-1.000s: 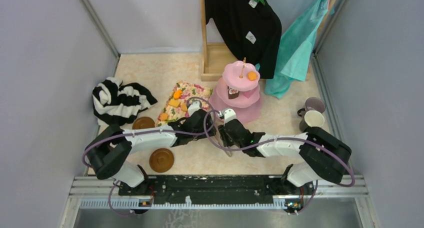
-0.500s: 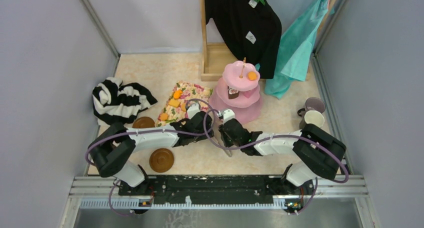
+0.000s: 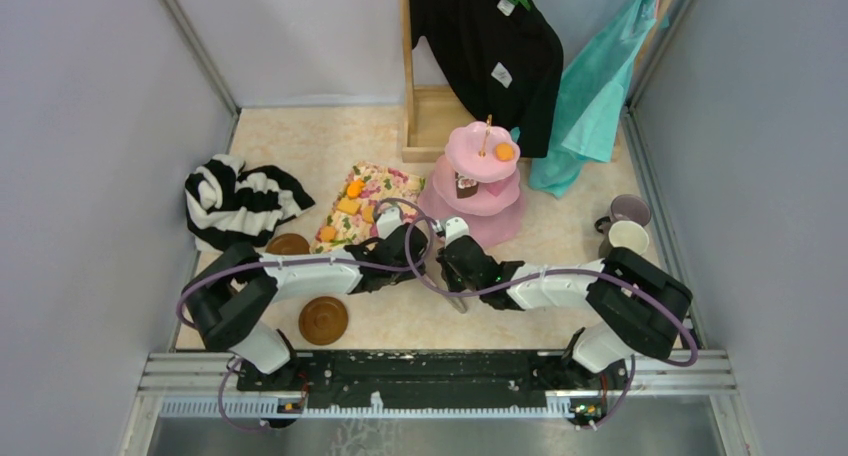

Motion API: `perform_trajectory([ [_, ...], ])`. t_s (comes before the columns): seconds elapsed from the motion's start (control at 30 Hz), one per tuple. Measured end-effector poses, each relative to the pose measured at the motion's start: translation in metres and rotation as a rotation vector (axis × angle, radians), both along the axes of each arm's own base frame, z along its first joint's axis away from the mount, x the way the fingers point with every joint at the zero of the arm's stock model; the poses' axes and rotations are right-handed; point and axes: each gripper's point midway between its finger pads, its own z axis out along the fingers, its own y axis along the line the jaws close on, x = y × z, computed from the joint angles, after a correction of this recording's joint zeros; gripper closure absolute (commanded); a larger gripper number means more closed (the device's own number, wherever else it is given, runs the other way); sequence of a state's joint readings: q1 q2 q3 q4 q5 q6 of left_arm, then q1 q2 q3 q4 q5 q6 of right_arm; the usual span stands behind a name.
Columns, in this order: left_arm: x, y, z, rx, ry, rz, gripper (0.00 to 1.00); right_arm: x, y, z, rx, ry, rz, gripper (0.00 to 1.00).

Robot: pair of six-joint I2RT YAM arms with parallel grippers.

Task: Serve the afternoon tea
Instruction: Adjust the clamp at the center of the board.

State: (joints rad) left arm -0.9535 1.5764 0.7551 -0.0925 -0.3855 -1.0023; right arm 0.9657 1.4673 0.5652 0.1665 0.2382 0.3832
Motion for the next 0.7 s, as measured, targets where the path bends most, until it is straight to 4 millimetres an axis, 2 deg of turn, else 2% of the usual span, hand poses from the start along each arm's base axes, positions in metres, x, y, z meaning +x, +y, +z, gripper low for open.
perform_trajectory([
  [0.07, -0.001, 0.000, -0.001, 0.000, 0.003, 0.001, 0.70, 0.000, 0.000, 0.000, 0.001, 0.002, -0.002, 0.97],
  [0.27, 0.000, 0.000, 0.000, -0.017, 0.005, 0.039, 0.82, -0.001, 0.004, 0.000, 0.015, 0.019, -0.005, 1.00],
  [0.7, 0.000, 0.007, 0.010, -0.011, -0.022, 0.081, 0.84, 0.001, 0.005, 0.003, 0.020, 0.044, -0.060, 1.00],
])
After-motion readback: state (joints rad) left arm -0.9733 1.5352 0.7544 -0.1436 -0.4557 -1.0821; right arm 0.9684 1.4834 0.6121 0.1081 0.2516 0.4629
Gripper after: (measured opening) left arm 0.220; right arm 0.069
